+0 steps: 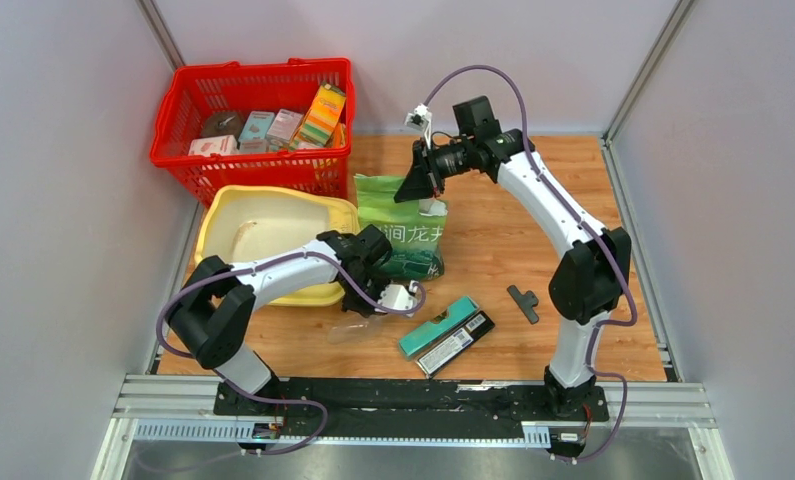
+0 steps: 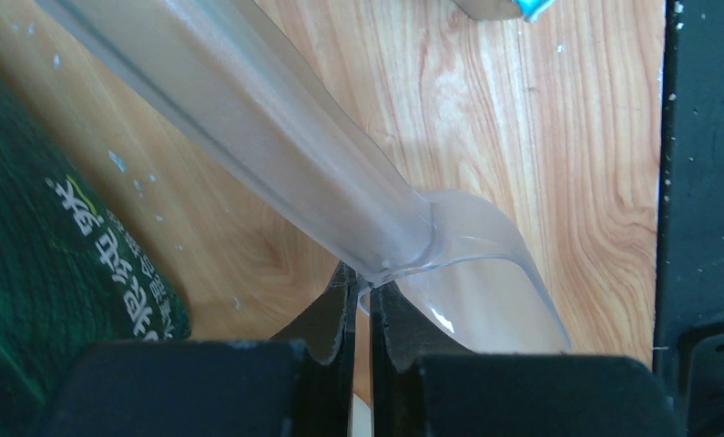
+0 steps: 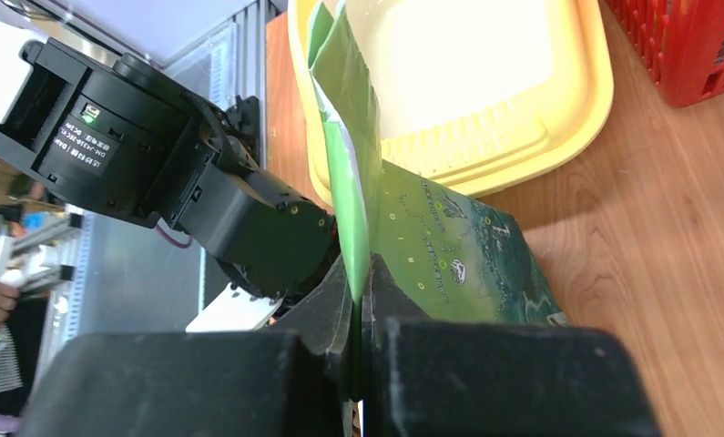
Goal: Fill the litter box with clean litter
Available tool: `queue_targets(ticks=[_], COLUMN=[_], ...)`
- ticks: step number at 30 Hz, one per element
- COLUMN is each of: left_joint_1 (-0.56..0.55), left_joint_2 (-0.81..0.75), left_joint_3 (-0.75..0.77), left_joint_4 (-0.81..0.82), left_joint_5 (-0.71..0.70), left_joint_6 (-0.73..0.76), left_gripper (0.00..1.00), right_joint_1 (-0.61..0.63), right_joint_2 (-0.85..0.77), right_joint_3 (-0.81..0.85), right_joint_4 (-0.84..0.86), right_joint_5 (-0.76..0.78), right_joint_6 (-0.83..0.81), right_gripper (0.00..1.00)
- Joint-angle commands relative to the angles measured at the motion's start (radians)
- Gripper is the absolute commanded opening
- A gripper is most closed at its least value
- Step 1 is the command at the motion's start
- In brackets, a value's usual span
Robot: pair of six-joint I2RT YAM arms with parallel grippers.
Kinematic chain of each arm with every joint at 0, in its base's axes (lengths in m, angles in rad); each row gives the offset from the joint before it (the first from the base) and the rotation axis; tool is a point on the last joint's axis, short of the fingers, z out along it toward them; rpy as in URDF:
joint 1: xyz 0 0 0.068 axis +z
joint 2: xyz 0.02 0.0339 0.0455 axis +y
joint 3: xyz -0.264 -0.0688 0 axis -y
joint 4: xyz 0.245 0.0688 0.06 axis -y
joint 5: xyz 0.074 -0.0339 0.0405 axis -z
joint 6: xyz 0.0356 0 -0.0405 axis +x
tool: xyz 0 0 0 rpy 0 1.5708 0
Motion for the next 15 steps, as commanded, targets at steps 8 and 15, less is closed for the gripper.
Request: queue_targets(ticks=[8, 15], left_joint_1=[-0.024, -0.010], left_joint_2=[-0.042, -0.056], left_joint_3=[0.007, 0.023], left_joint_4=[0.038, 0.038], left_joint_5=[0.007, 0.010], left_joint_6=[-0.066, -0.117], left_gripper=[0.00, 0.00], right_joint_1=[-0.045, -0.089], right_joint_2=[-0.092, -0.124], right_joint_3=[0.129, 0.138], right_joint_4=[0.031, -0.070], right_joint_5=[0.077, 0.520], right_joint_6=[0.116, 0.234], right_gripper=[0.45, 0.70])
